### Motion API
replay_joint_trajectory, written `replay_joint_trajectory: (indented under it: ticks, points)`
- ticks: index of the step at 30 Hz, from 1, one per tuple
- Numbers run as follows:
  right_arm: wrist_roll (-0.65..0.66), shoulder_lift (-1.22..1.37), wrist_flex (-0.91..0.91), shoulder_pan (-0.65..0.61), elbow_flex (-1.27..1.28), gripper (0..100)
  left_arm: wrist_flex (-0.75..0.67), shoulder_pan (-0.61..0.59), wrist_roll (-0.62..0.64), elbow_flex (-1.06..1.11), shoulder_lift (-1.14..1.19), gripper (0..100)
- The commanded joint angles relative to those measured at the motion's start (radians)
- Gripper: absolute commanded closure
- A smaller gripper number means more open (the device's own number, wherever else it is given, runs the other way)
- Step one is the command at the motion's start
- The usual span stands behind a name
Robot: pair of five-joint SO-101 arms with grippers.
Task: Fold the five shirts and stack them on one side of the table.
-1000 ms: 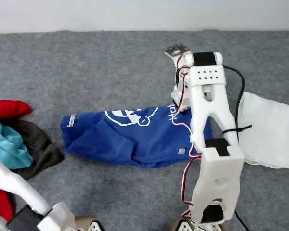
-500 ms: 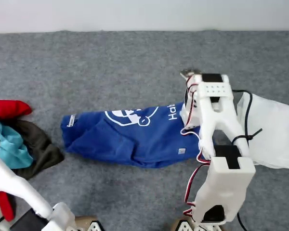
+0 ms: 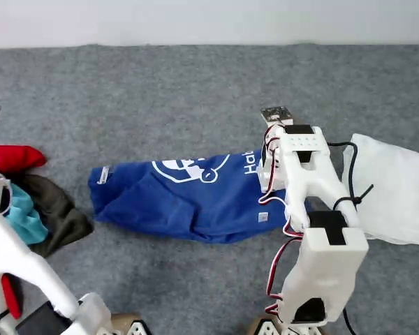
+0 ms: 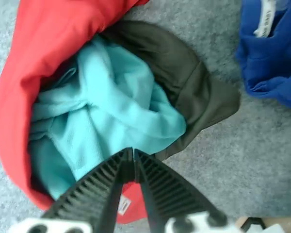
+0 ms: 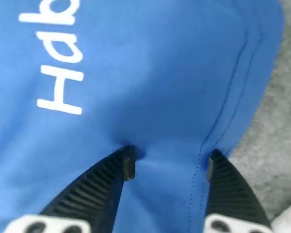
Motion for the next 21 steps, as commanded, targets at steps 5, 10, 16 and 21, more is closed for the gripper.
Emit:
replay_joint_trajectory:
  ticks: [5,10,16,21]
  points:
    - [-0.005,0.09,0.059,-0.005,-0.092,97.8,0.025,0.063,0.057,-0.005,-0.031,98]
    - [0.048,0.044,0.081,0.001,-0.086,99.0,0.025,0.06,0.057,-0.005,-0.035,98]
    - [0.232,-0.085,0.14,0.151,-0.092,99.0,0.025,0.057,0.057,-0.01,-0.037,98]
    - [0.419,-0.166,0.22,0.312,-0.146,99.0,0.025,0.06,0.057,-0.01,-0.037,98]
